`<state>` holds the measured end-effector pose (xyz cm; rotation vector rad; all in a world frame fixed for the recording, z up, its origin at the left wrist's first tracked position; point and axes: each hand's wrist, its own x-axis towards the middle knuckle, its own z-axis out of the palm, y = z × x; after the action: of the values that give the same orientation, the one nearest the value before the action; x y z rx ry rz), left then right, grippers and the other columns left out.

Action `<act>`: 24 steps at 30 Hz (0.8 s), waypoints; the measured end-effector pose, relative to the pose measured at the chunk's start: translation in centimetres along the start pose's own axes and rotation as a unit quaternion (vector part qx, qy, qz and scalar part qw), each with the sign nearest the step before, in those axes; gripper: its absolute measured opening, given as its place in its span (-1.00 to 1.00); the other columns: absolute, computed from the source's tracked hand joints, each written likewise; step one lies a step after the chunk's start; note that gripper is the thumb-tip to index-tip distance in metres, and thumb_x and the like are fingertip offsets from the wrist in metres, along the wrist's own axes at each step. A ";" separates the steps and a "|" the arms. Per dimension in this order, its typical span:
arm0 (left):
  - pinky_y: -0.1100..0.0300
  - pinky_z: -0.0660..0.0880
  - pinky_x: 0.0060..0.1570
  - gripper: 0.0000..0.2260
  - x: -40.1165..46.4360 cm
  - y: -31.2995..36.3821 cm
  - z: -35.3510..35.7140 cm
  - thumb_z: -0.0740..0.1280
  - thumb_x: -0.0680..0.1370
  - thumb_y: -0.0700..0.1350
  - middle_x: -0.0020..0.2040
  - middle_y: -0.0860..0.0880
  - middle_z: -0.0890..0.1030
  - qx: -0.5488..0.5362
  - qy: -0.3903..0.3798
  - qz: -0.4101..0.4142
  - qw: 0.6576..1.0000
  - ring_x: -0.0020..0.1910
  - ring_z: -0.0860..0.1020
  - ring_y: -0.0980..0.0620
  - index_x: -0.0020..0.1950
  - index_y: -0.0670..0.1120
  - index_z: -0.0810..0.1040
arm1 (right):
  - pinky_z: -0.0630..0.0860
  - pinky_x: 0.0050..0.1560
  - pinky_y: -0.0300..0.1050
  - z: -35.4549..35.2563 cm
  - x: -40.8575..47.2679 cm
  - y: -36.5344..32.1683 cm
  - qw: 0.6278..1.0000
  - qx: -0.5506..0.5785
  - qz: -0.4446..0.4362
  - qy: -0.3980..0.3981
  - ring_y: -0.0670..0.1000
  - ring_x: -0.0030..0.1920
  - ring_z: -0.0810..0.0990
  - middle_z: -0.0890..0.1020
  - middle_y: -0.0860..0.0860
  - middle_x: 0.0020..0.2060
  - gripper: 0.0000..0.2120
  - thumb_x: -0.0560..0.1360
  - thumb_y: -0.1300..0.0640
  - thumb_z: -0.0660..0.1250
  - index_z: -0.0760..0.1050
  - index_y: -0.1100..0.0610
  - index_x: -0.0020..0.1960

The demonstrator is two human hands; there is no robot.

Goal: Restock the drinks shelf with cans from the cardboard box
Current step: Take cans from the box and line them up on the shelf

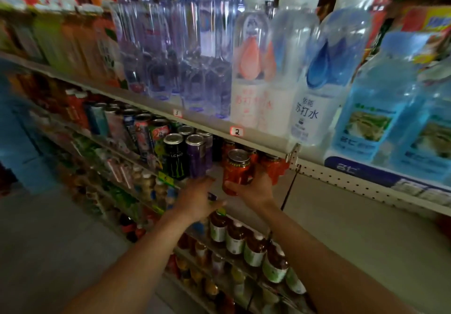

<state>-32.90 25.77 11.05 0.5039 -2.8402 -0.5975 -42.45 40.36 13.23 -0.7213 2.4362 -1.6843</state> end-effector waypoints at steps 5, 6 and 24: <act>-0.17 0.13 0.46 -0.39 -0.9 -1.0 0.2 0.21 0.55 0.28 0.55 0.06 0.18 0.172 -0.120 -0.011 0.978 0.56 -0.01 -0.12 0.54 0.10 0.17 | 0.39 -0.26 -0.59 2.2 1.8 1.8 0.999 0.008 0.040 -0.014 -0.12 0.02 0.54 0.61 0.01 0.09 -0.33 0.25 0.20 0.64 0.45 0.18 0.29; -0.21 0.12 0.45 -0.38 -0.7 -1.1 0.3 0.22 0.54 0.28 0.54 0.07 0.18 0.191 -0.128 -0.013 0.973 0.56 -0.02 -0.13 0.53 0.10 0.15 | 0.40 -0.27 -0.59 2.8 2.1 2.1 0.999 0.020 0.042 -0.019 -0.10 0.04 0.55 0.61 0.00 0.08 -0.34 0.26 0.22 0.64 0.45 0.18 0.29; -0.05 0.34 0.28 -0.71 1.5 -2.6 -0.6 0.26 0.60 0.08 0.25 0.00 0.50 0.178 -0.111 0.023 0.977 0.31 0.33 -0.07 0.27 0.03 0.49 | 0.57 0.17 -0.03 7.5 5.9 5.6 0.995 -0.056 0.080 0.002 0.06 0.16 0.63 0.64 0.10 0.18 -0.38 0.30 0.06 0.61 0.50 0.16 0.30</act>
<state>-33.40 22.75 10.71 0.4479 -3.1813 -0.1384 -46.99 32.97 6.34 -0.5177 2.5314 -1.5034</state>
